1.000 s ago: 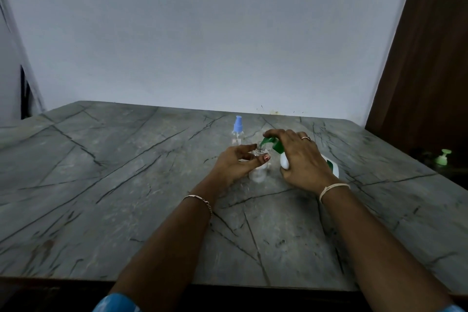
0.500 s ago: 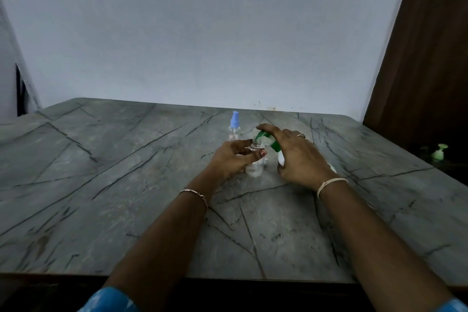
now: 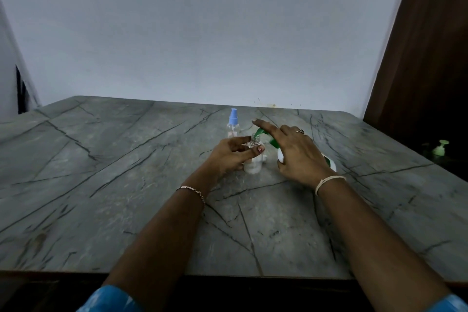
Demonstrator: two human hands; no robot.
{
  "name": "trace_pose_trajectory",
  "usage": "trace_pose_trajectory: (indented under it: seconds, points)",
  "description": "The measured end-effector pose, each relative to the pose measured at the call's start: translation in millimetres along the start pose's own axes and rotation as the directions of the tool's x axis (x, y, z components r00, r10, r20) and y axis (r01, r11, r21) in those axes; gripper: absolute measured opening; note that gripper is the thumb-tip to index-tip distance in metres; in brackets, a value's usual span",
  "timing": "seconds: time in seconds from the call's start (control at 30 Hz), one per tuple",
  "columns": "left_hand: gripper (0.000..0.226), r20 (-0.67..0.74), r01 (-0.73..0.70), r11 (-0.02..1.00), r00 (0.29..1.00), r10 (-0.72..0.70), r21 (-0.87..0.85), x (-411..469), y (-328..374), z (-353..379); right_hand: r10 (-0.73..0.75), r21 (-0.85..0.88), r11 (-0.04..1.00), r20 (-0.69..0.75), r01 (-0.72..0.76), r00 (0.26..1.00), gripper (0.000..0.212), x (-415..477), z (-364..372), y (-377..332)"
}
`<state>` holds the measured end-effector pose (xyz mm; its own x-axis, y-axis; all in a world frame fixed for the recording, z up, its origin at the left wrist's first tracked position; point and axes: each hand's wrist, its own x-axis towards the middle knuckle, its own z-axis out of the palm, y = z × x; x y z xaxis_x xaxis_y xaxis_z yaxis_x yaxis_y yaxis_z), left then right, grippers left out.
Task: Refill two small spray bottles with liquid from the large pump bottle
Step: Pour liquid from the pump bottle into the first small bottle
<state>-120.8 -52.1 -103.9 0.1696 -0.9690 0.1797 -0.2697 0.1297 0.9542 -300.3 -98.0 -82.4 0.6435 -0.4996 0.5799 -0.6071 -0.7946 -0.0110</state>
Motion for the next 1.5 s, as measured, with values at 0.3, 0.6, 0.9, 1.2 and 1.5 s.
trace_pose_trajectory:
  seconds: [0.3,0.6,0.9,1.2,1.5]
  points:
    - [0.054,-0.007,0.017,1.0,1.0,-0.017,-0.024,-0.1,0.0,1.1,0.033,0.113,0.993,-0.017,-0.031,0.999,0.068,5.6,0.6,-6.1]
    - [0.034,-0.016,-0.006,0.999,1.0,0.006,-0.04,-5.0,5.2,3.5,0.027,0.015,1.0,0.005,-0.028,1.0,0.081,-1.3,-1.8,-3.4]
    - [0.053,-0.017,0.014,0.998,1.0,-0.015,-0.054,-1.0,-0.2,1.0,0.039,0.079,0.996,-0.004,-0.038,0.999,0.07,4.5,1.0,-7.5]
    - [0.058,0.003,0.027,0.999,1.0,-0.027,-0.041,-2.7,3.6,1.4,0.027,-0.01,1.0,0.007,-0.027,1.0,0.085,-2.0,-1.8,-4.0]
    - [0.057,-0.001,0.028,0.997,1.0,-0.028,-0.078,-5.0,4.8,2.4,0.055,0.009,0.998,0.003,-0.055,0.998,0.076,2.2,0.8,-6.6]
